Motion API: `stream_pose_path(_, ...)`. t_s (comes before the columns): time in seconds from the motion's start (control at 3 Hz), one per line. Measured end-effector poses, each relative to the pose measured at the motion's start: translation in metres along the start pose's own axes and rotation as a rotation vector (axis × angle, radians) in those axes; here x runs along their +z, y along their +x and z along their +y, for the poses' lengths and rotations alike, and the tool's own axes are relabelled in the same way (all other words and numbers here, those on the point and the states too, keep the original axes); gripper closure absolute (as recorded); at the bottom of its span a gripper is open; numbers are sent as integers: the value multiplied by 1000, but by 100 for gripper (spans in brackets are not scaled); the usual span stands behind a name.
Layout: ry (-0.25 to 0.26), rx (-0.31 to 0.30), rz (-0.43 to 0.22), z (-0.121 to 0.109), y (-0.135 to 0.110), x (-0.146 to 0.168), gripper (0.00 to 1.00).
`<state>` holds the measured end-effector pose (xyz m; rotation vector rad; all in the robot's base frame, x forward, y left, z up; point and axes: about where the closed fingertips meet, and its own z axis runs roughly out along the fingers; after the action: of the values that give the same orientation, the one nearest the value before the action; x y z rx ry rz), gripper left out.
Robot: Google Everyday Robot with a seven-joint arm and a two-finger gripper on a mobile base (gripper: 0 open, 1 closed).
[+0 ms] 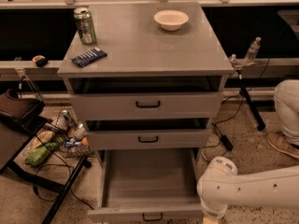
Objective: Close bottom drawer
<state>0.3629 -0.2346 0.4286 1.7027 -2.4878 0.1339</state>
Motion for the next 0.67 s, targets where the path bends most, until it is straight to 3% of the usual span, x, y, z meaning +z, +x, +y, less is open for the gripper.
stream_pose_path(0.33,-21,71,-62,11,-7,74,0)
stream_pose_path(0.67,4,67,-142,-7,-17,155,3)
